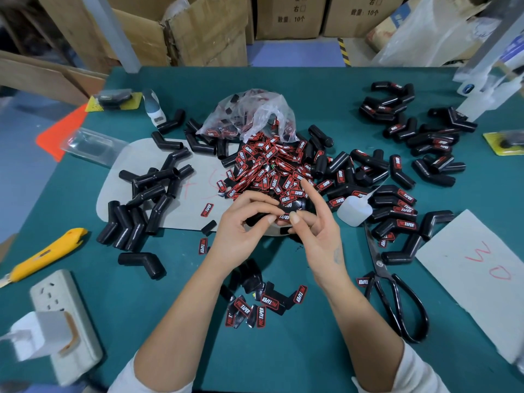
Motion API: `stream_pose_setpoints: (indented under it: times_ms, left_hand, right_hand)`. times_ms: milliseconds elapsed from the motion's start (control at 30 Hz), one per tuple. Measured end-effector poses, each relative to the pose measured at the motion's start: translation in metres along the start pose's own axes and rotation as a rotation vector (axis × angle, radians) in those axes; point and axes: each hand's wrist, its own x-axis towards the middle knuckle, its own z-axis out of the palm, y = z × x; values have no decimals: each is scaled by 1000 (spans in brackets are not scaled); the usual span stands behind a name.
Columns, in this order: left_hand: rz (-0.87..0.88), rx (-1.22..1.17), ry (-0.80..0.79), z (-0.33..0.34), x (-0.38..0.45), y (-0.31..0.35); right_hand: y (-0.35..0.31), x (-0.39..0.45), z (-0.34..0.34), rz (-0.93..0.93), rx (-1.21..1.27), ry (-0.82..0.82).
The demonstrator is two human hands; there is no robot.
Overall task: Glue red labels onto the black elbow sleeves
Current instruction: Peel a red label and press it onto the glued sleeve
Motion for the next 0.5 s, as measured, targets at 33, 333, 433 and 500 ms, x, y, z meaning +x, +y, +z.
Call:
stream_pose_setpoints:
  times_ms: [33, 333, 433, 500]
  left_hand:
    - [3, 5, -4, 0, 0, 0]
    - [27, 30, -61, -5, -1, -2]
    - [23, 28, -62, -6, 0, -3]
    - [29, 30, -63, -6, 0, -5]
  right_hand:
    - [0, 0, 0, 3, -3, -1]
    - [0, -1, 0, 5, -11, -32]
    - [0, -1, -1, 2, -13, -44]
    - [0, -1, -1, 9, -15, -51]
